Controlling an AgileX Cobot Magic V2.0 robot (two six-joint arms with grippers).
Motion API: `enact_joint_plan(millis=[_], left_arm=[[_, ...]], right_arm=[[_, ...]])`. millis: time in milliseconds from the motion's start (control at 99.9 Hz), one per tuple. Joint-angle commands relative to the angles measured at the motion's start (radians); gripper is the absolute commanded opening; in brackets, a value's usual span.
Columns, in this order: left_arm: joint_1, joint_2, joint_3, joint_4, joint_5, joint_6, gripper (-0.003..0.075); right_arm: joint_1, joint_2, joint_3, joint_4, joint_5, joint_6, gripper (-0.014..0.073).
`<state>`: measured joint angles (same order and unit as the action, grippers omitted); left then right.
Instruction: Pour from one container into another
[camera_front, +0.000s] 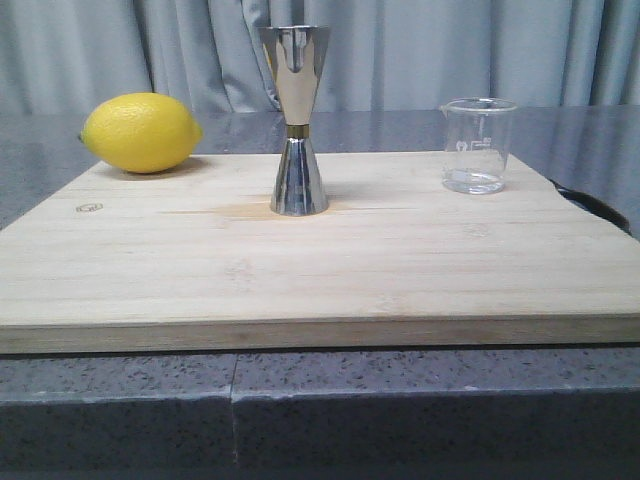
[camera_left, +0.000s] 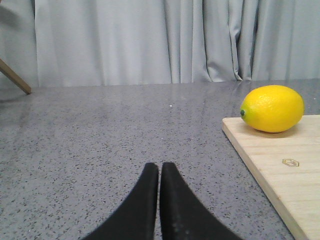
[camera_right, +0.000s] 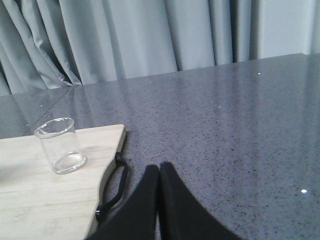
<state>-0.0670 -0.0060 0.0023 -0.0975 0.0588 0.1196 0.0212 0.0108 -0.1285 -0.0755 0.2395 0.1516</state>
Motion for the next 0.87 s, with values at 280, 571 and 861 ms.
enact_joint_plan(millis=[280, 571, 861], left_arm=[[0.002, -0.025, 0.005, 0.000, -0.082, -0.003, -0.0019], [0.002, -0.025, 0.005, 0.000, -0.082, -0.003, -0.0019], [0.002, -0.025, 0.005, 0.000, -0.082, -0.003, -0.0019]], right_arm=[[-0.008, -0.043, 0.172, 0.006, -0.301, -0.001, -0.0071], [-0.008, -0.041, 0.172, 0.006, -0.309, -0.001, -0.0071], [-0.008, -0.041, 0.172, 0.006, -0.309, -0.001, -0.0071]])
